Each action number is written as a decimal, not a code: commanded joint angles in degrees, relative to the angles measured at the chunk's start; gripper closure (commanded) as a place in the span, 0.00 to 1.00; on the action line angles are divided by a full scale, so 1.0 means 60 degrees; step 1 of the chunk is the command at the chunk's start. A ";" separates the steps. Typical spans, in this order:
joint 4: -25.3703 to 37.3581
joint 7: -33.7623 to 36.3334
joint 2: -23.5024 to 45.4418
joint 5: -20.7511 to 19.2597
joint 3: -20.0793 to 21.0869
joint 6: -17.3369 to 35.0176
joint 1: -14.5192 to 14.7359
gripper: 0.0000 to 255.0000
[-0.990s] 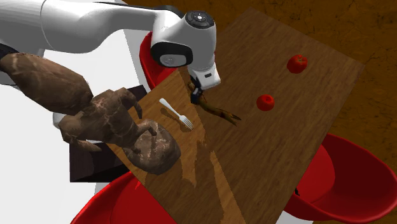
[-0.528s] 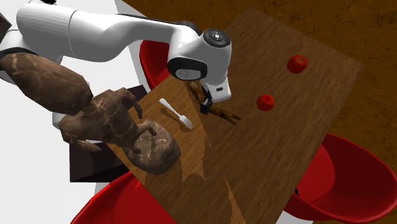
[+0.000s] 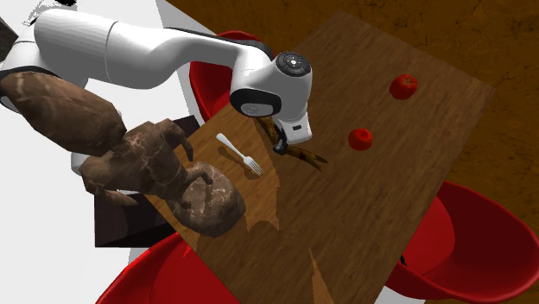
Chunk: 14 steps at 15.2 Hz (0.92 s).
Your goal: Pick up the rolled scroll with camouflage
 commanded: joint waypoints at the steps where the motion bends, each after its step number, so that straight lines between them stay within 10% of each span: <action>1: -0.0005 0.0001 0.0005 0.0001 0.0002 0.0012 0.0001 1.00; 14: 0.0572 -0.0024 -0.0147 -0.0009 -0.0005 -0.0715 -0.0001 1.00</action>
